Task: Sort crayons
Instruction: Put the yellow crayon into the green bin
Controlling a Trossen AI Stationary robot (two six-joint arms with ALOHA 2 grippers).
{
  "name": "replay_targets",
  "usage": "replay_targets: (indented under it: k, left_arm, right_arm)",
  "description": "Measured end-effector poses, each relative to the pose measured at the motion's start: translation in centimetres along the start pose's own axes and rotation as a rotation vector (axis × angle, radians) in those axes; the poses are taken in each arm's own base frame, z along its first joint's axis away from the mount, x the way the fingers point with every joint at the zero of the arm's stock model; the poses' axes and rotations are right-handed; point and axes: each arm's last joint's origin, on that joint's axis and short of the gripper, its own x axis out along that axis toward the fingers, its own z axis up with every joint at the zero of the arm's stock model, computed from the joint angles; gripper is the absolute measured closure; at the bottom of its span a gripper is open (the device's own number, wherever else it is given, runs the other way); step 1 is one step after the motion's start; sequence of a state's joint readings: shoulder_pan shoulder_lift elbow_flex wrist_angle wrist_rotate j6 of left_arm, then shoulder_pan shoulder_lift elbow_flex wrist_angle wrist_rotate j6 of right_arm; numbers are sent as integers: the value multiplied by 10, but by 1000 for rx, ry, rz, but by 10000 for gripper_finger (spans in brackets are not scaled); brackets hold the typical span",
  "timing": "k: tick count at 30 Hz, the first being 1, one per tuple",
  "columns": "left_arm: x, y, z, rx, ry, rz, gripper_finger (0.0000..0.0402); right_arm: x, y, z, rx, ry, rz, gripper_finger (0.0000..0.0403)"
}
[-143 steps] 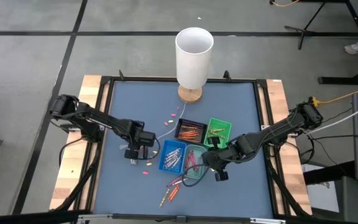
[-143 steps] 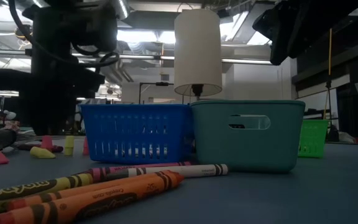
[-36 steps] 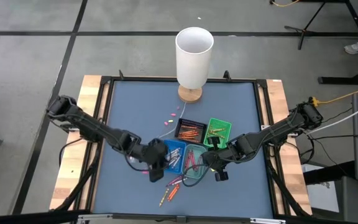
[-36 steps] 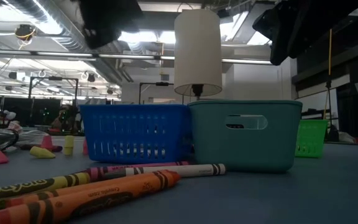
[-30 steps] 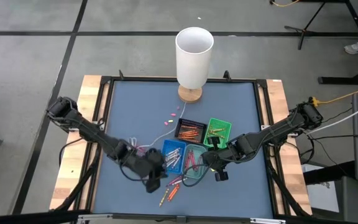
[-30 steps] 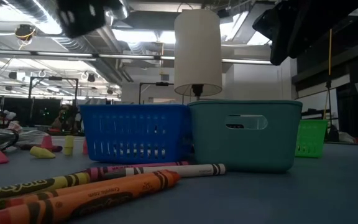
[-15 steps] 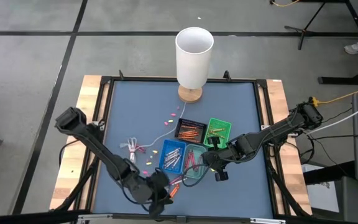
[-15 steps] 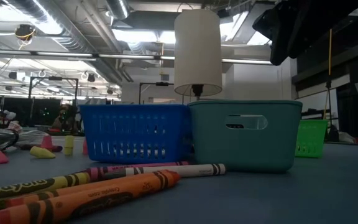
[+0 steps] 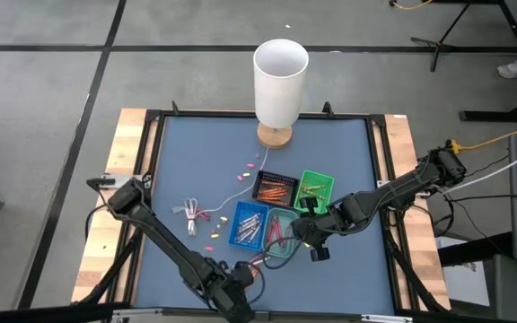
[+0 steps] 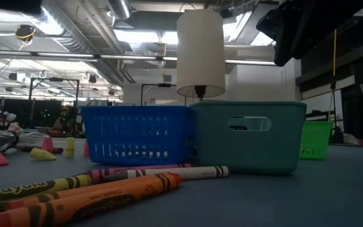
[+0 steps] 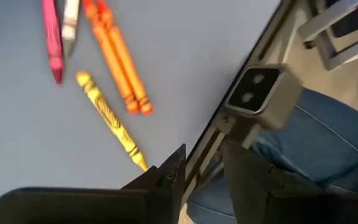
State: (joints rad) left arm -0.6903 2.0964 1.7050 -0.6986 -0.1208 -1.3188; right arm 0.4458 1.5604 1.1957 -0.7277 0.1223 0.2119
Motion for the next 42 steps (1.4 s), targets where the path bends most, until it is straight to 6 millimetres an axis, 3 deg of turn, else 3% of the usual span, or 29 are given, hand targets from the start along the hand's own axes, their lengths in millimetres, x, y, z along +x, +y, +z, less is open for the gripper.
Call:
replay_targets:
  k: [12, 22, 28, 37, 42]
  left_arm:
    - [7, 9, -1, -29, -16, 96, 310]
    - [36, 18, -9, -42, 6, 189, 310]
    - [39, 22, -12, -40, -23, 231, 310]
    - [62, 26, -27, -32, 23, 266, 310]
    - [62, 28, -29, -46, 20, 288, 311]
  right_arm:
    - [0, 0, 0, -10, 0, 0, 271]
    - [0, 0, 0, -11, 2, -1, 271]
    - [0, 0, 0, -14, 2, -1, 271]
    - [0, 0, 0, -37, -1, 0, 271]
    - [0, 0, 0, -37, -2, 0, 271]
